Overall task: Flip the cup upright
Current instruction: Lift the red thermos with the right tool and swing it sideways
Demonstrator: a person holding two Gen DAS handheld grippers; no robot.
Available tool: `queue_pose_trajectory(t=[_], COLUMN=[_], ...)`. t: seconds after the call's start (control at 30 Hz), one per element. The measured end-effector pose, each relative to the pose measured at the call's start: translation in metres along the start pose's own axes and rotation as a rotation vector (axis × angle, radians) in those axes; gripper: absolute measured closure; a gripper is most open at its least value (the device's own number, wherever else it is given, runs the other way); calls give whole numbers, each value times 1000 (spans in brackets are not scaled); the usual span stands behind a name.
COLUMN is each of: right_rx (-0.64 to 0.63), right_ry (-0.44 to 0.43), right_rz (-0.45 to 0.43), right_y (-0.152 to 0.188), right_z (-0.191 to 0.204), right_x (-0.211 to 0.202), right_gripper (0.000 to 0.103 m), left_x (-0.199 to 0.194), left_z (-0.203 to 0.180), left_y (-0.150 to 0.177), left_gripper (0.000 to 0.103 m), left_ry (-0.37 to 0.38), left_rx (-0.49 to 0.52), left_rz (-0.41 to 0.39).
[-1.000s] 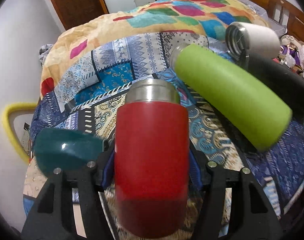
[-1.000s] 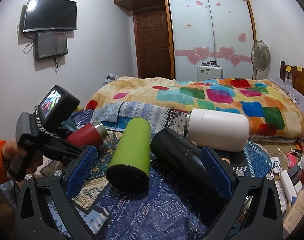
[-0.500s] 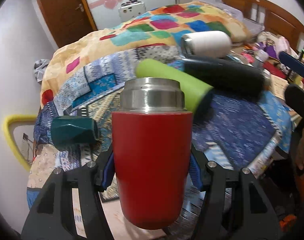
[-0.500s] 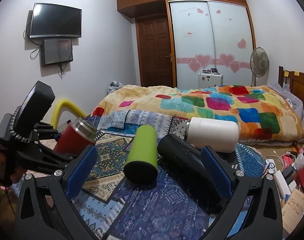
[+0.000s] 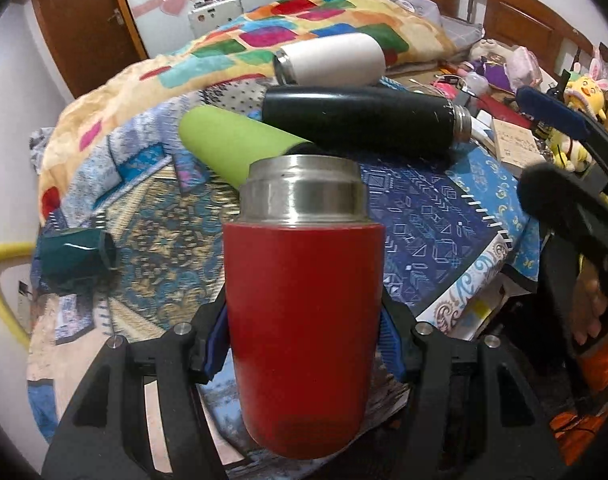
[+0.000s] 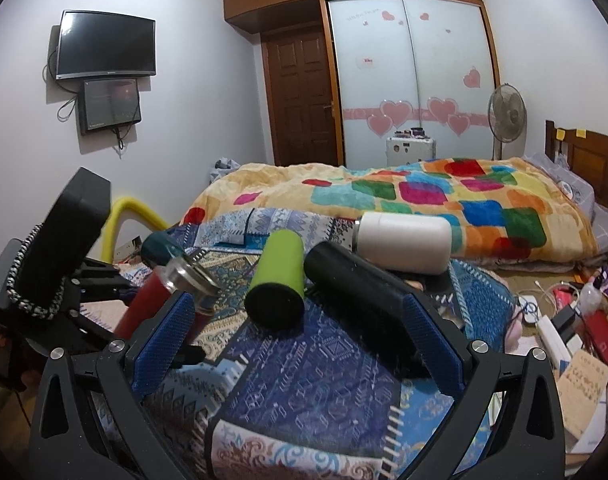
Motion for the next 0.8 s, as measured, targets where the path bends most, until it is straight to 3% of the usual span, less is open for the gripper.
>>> queue_pose_trajectory(t=[0.37,0.6,0.8], right_rx=[-2,-10,-16], right_ry=[17,18,30], right_rz=[91,91,86], right_y=[23,25,23], right_z=[-10,-7,-7], right_x=[20,19,19], right_gripper=[0,0,0], left_x=[28,37,25], left_z=[-1,0,2], left_y=[-5,1,-1], left_gripper=[42,42,41], left_ry=[49,70,73], left_rx=[-22,-31,-25], left_rz=[6,26,-18])
Point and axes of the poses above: each gripper's, at about its wrist camera, not at the fingertips, and x roughly the way its jaws point, z to its left, y to its underside, the point moved 1 cm from there along x, roughly the way its jaws point, and after that the axes turned 8 degrees about -z, right-handed, at the moved point
